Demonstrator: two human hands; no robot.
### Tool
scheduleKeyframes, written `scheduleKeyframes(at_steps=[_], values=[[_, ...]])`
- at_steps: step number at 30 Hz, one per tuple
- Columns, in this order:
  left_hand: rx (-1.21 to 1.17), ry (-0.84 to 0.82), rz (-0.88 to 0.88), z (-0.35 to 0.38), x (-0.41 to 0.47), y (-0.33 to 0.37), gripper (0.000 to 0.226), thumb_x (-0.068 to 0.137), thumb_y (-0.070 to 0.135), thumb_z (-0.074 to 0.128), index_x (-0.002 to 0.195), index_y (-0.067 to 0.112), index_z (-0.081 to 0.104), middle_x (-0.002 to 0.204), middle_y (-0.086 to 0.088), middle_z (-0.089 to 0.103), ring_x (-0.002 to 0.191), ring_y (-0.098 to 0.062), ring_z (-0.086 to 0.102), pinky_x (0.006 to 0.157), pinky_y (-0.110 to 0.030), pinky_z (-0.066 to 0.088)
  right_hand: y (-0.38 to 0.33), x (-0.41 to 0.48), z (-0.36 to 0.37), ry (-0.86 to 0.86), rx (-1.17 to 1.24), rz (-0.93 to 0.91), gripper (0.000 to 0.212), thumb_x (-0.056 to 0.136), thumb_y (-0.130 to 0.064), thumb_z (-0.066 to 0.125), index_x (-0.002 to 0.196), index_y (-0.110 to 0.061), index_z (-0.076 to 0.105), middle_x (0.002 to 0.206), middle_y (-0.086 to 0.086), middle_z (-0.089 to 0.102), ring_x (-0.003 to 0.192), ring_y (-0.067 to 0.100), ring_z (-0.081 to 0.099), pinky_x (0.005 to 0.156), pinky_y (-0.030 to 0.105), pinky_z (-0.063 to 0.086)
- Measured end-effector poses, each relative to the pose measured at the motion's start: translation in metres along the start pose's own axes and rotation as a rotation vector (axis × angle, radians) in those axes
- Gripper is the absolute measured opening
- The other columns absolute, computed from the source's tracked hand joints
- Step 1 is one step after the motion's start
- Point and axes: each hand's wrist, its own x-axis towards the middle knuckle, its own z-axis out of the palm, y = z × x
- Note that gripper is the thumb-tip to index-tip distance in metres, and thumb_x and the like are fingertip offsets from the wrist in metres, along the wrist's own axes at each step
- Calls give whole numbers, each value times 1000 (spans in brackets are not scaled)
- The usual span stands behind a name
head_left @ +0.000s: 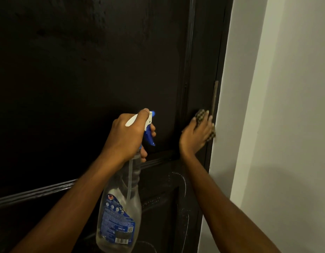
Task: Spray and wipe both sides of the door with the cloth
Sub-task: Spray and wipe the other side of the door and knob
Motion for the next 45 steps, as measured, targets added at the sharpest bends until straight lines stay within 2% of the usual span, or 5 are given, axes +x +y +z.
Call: scheduleKeyframes(at_steps=[7,18,25,30,45], values=[[39,43,20,-11,-17,-12,51,103,46,40,82,9,68,77,-5,72,41,-25,57,42,-31,50,14,-15,0,-158,-89,-615,64,98,-33,48,158,-25,29,167,-2,22,156,17,12,124,53,14],[112,96,2,-28,-58,-44,47,104,43,40,81,12,67,81,-3,72,37,-22,58,40,-33,52,60,-54,-10,38,66,192,54,109,-34,39,160,-25,25,169,0,17,157,21,5,124,44,2],[117,157,1,-52,-87,-58,47,104,40,41,79,11,68,70,-4,70,35,-22,56,39,-32,51,74,-146,-18,-271,-30,-298,61,102,-41,39,158,-27,21,168,-6,15,154,7,2,122,21,-4],[116,234,-11,-78,-115,-66,45,104,39,40,83,10,68,61,2,66,34,-19,57,39,-32,52,45,-150,-3,-44,56,113,55,107,-26,42,158,-14,29,167,9,21,156,27,8,126,42,6],[138,326,-132,-191,-187,-109,36,103,36,40,90,16,67,85,1,70,40,-20,61,40,-23,50,-57,-326,-3,-378,501,-169,52,105,-30,41,152,-41,24,165,-7,27,153,14,23,125,49,23]])
